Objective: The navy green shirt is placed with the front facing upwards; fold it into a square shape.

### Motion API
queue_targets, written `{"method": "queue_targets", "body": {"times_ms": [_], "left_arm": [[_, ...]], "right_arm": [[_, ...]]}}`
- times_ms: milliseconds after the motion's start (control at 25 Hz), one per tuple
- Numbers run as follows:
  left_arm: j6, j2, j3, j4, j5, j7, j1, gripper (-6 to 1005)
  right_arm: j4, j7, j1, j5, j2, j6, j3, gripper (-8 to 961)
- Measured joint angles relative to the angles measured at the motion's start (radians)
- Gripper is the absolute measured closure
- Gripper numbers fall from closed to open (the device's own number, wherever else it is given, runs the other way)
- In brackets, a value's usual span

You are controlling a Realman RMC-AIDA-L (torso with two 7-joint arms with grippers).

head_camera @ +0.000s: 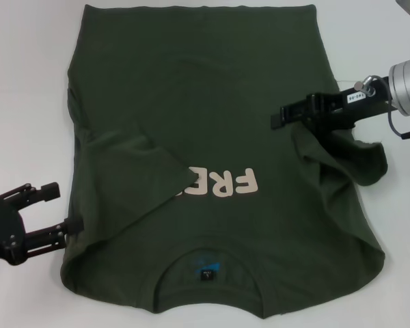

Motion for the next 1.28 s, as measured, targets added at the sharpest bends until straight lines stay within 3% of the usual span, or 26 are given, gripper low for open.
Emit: {"method": "queue_targets", "body": {"times_ms": [280,800,1280], "left_arm": [[0.0,0.0,0.0,0.0,0.0,0.0,0.0,166],[0.003,0.0,0.0,0.0,0.0,0.0,0.001,166],[0.002,0.0,0.0,0.0,0.0,-0.001,-0.001,167]], "right_arm": [[-0.009,0.044,0.001,0.0,-0.03,-0.032,-0.04,276],[-0.101,0.123,-0.004,-0.032,-0.063,-0.141,-0.028,277],[-0.174,0.163,0.012,-0.158,-0.064,-0.219,-0.022,277]]}}
